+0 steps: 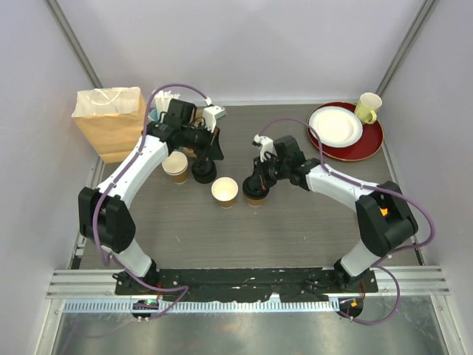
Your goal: Pack the takeout coffee
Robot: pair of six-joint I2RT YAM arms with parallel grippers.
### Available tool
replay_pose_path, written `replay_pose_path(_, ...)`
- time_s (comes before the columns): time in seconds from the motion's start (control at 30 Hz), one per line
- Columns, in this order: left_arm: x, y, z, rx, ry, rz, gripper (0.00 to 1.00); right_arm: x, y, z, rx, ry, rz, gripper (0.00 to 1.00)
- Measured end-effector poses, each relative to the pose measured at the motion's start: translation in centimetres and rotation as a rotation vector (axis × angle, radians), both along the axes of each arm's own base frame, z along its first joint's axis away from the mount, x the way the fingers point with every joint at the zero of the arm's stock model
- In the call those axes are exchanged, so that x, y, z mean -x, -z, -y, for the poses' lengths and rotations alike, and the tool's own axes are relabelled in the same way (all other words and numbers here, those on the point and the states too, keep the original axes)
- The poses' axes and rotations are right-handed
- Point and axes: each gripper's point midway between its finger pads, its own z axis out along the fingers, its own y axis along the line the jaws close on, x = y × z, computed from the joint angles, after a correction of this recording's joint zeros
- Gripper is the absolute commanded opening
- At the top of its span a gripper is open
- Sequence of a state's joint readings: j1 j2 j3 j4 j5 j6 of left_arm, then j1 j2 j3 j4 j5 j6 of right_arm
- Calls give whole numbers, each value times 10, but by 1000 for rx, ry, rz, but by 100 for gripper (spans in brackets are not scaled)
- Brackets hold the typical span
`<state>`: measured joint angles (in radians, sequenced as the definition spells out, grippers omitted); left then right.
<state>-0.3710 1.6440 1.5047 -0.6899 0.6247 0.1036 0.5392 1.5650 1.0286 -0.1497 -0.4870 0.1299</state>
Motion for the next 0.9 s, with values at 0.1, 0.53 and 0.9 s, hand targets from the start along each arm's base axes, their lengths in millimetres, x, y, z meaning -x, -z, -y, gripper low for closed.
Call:
replay_pose_path(0.1,2,3,0,-4,2,-10,0,4,26,3,6,6,-50,1)
replay_pose_path(0.53,3,3,1,-1,6,-12,0,8,4,8,2,14,-28,1)
replay_pose_path(0.9,3,3,0,-3,10,-9,0,11,-22,4,120,58,104,48)
